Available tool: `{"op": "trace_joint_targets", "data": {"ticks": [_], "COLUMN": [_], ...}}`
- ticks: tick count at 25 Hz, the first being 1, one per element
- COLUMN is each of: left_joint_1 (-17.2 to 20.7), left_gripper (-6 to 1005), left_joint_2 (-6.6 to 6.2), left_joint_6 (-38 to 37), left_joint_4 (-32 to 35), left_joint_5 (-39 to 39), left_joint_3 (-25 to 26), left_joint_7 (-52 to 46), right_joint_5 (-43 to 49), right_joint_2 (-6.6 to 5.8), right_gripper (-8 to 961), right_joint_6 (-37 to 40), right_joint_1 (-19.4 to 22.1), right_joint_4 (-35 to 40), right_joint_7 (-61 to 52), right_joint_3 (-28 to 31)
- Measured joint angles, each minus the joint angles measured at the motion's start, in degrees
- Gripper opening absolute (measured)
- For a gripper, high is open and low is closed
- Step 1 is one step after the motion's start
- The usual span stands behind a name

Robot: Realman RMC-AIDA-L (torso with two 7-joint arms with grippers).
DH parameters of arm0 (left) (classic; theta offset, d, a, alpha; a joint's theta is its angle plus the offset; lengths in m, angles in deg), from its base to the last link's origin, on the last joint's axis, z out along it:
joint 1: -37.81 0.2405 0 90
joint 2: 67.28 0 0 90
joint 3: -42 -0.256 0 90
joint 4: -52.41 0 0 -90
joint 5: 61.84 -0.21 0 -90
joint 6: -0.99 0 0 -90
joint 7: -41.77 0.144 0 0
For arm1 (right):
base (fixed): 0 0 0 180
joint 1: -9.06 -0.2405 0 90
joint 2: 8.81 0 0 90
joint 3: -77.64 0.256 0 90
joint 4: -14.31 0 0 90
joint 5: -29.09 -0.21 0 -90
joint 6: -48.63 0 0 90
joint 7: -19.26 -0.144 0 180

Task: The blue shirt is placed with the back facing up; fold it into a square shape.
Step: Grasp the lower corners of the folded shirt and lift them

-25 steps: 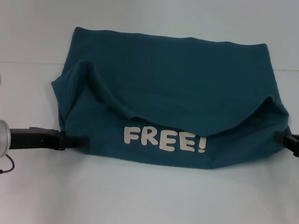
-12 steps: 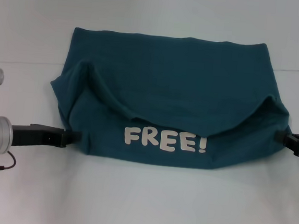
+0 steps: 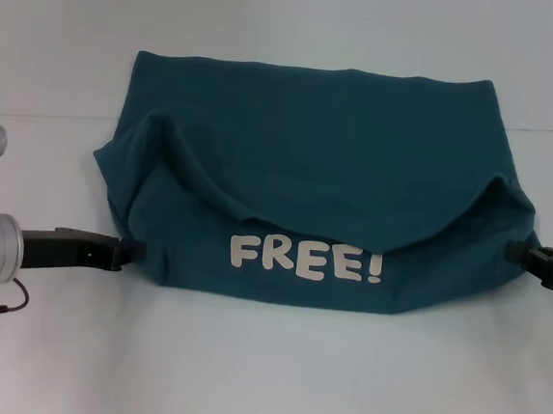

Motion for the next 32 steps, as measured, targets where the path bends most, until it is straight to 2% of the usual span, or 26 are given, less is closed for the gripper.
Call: {"op": "trace_joint_targets", "data": {"ticks": [17, 28, 32], "left_joint_1": [3.4, 3.0, 3.0], "left_gripper": [48, 53, 167], "left_joint_2": [-0.45, 0.01, 0.39], "left_joint_6": [-4.4, -0.9, -0.5], "left_joint_4": [3.3, 3.1, 3.1], "left_joint_5": [0.6, 2.7, 3.5], "left_joint_3": [1.5, 2.1, 2.2], "left_joint_7": [-0.1, -1.1, -0.8], "right_joint_5": [0.0, 0.0, 0.0], "right_joint_2": [-0.12, -0.18, -0.25], "right_gripper": [26, 26, 25], "right_joint_6": [2.1, 1.6, 1.6], "right_joint_1": [0.8, 0.4, 0.3], "right_joint_4": [0.2, 0.0, 0.0], "right_joint_7": [0.6, 0.6, 0.6], "right_joint_3": [0.0, -0.1, -0.1]}}
